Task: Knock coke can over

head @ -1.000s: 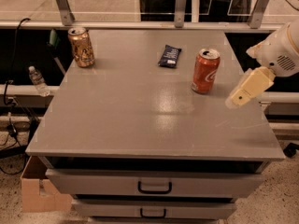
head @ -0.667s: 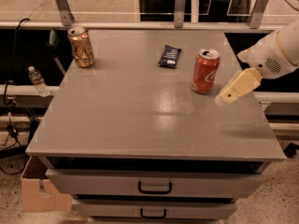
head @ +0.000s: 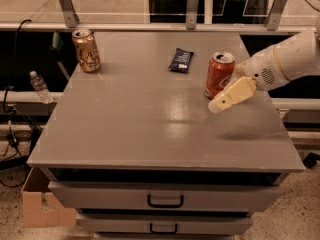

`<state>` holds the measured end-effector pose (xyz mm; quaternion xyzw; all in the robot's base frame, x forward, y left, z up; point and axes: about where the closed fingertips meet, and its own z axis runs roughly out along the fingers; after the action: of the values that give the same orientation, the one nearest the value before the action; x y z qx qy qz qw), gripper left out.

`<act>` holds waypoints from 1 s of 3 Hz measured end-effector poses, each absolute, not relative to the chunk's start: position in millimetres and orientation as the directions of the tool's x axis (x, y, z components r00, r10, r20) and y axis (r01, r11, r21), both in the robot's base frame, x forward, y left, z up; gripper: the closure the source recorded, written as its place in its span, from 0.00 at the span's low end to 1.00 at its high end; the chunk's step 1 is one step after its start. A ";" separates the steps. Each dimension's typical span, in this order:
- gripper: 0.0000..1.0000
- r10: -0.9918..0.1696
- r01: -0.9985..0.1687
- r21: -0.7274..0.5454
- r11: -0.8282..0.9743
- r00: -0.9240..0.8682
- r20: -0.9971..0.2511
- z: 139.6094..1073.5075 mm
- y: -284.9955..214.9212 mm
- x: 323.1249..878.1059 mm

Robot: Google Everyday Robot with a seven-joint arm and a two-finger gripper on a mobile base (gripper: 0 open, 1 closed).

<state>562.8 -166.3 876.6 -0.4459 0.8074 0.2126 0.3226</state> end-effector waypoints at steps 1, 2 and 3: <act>0.00 -0.557 -0.907 0.097 0.409 -0.332 -0.762 891.8 -117.6 550.2; 0.00 -0.552 -0.955 0.081 0.284 -0.232 -0.801 924.0 -70.8 532.7; 0.00 -0.560 -0.980 0.048 0.193 -0.150 -0.815 946.2 -39.3 517.9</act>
Offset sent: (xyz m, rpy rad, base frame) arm -0.0533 0.1451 0.0889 0.1980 -0.0778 0.3925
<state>517.9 -39.3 946.2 -0.5555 0.6930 0.3082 0.3410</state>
